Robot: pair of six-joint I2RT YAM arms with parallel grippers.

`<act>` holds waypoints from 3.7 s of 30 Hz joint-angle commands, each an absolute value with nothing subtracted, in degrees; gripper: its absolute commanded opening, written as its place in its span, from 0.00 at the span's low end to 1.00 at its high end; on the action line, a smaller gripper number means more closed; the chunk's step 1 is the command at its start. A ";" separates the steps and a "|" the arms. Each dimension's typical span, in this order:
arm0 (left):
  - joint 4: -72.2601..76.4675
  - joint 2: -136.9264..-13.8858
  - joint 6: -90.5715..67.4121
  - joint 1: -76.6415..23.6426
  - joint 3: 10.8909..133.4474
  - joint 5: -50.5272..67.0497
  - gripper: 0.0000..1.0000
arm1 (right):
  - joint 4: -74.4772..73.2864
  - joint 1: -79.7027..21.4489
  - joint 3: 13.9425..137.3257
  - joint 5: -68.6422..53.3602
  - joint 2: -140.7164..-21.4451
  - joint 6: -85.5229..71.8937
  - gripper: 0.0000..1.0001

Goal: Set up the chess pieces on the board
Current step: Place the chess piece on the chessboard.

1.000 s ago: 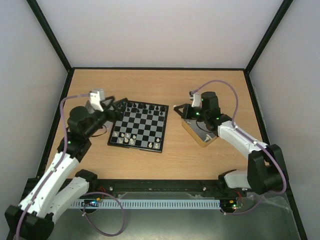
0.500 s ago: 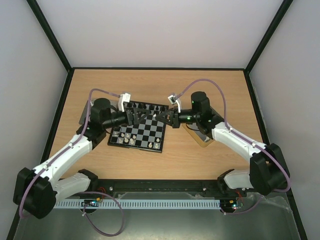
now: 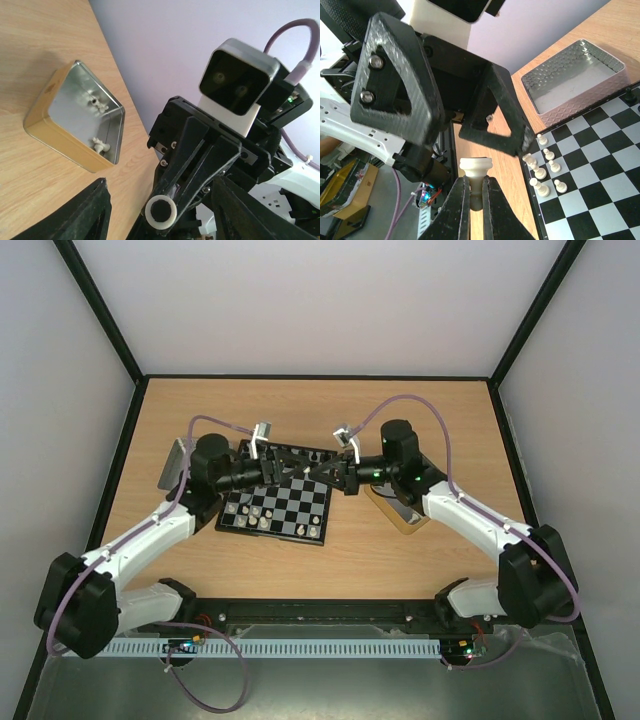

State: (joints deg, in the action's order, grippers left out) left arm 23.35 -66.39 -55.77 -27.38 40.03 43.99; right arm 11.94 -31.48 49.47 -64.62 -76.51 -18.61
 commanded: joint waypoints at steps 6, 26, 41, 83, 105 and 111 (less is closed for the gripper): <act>25.64 -68.48 -56.42 -29.18 40.03 45.47 0.37 | 12.30 -31.99 51.62 -65.30 -77.08 -18.11 0.02; 27.91 -65.15 -63.02 -29.10 39.87 37.46 0.08 | 33.44 -32.21 41.45 -53.06 -71.20 -39.07 0.45; 37.11 -66.07 -73.83 -29.09 36.84 32.91 0.08 | 58.35 -36.25 37.45 -42.97 -78.11 -62.61 0.31; 5.97 -60.83 -54.69 -27.98 40.87 12.37 0.59 | 6.40 -37.71 52.35 -34.11 -80.82 -49.41 0.02; -15.57 -41.94 -28.23 -21.89 48.44 -27.10 0.80 | -43.58 -52.69 88.73 -15.44 -110.56 -24.74 0.02; -15.44 -40.97 -28.03 -21.80 47.13 -29.44 0.80 | -46.05 -55.13 93.63 -12.95 -115.57 -25.05 0.03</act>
